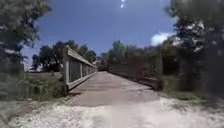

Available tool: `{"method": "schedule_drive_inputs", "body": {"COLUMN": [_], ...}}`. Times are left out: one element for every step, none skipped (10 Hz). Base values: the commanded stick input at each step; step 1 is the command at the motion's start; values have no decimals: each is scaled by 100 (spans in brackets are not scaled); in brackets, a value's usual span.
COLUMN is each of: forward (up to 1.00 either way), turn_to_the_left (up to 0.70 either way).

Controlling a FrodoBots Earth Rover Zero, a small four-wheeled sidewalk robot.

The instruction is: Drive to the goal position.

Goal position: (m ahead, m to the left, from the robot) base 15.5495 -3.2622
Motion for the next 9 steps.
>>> {"method": "schedule_drive_inputs", "body": {"forward": [50,50,50,50,50,50,50,50,50], "turn_to_the_left": [0,0,0,0,0,0,0,0,0]}}
